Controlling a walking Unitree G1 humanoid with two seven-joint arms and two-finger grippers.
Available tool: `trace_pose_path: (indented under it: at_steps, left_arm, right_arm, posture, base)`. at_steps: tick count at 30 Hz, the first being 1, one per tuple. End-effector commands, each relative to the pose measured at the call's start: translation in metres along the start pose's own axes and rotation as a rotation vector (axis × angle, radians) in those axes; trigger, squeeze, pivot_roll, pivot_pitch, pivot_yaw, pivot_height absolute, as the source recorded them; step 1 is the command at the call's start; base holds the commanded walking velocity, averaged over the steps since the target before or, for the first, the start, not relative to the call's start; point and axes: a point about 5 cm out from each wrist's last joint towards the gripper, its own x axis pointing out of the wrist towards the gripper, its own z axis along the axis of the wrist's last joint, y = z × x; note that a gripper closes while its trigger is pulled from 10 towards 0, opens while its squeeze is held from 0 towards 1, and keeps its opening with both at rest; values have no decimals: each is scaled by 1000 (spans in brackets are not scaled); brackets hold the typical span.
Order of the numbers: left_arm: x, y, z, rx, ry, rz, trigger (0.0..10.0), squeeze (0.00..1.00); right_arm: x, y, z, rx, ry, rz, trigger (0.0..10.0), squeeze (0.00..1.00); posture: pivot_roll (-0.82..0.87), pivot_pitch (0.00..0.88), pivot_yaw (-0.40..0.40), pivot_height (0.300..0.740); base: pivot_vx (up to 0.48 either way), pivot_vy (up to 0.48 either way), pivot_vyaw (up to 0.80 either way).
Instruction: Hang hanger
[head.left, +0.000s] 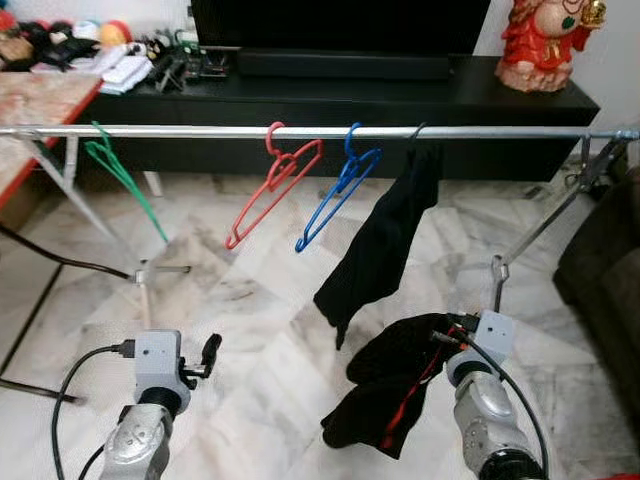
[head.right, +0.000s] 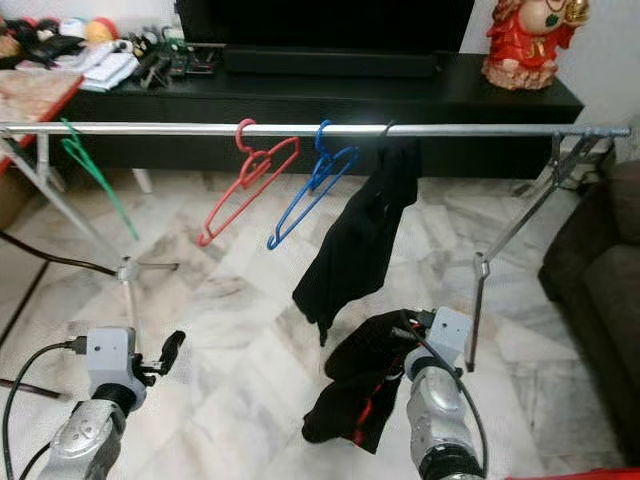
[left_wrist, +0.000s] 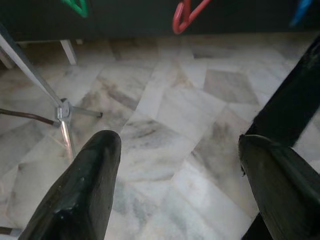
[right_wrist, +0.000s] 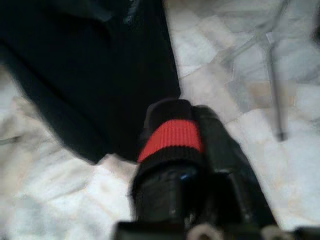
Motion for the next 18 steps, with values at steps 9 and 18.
trace_pose_path:
  at_steps: [9,18]
  left_arm:
    - [-4,0,-4,-9,13,16,10000,0]
    - [-4,-3,-3,-21,6,18,10000,0]
  right_arm:
    - [-1,-9,1,-65,-12,8,10000,0]
    - [0,-9,9,-85,-51,37,10000,0]
  posture:
    - [66,163,-28,740]
    - [60,171,-36,740]
  base:
    - [355,0,0]
    - [356,0,326]
